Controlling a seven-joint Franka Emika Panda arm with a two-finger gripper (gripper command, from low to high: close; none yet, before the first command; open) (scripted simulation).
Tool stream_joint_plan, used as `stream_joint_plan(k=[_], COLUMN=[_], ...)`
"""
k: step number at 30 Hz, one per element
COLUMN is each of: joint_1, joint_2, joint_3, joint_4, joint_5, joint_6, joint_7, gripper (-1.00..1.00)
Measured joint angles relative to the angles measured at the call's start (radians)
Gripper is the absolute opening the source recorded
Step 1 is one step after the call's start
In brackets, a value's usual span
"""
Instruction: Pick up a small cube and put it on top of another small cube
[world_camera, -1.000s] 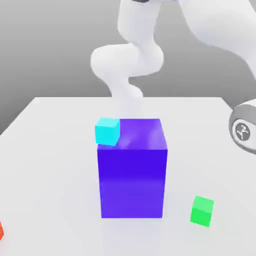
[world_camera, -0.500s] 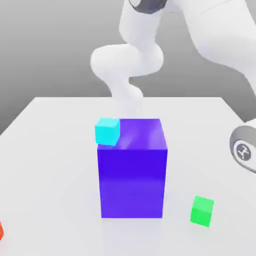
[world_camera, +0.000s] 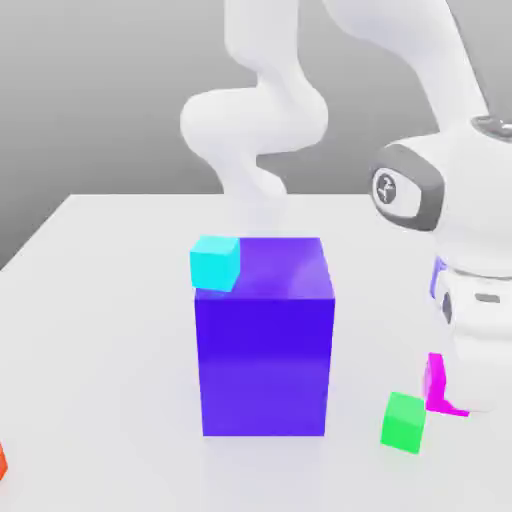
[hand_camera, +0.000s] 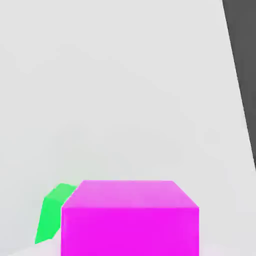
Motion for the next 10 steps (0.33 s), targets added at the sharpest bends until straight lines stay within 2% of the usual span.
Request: stream_joint_plan(k=[2, 6, 7, 10], joint_1=[0.0, 0.008, 0.015, 0.015], joint_2=[-0.021, 0.094, 0.128, 0.128], joint_3=[0.003, -0.016, -0.027, -0.027], joint_4=[-0.051, -0.06, -0.058, -0.058], joint_5=[0.021, -0.023, -0.039, -0.039], joint_6=[0.03, 0.152, 0.183, 0.183], joint_7=[-0.039, -0.014, -0.003, -0.003], gripper=[-1.0, -1.0, 1.0, 1.0])
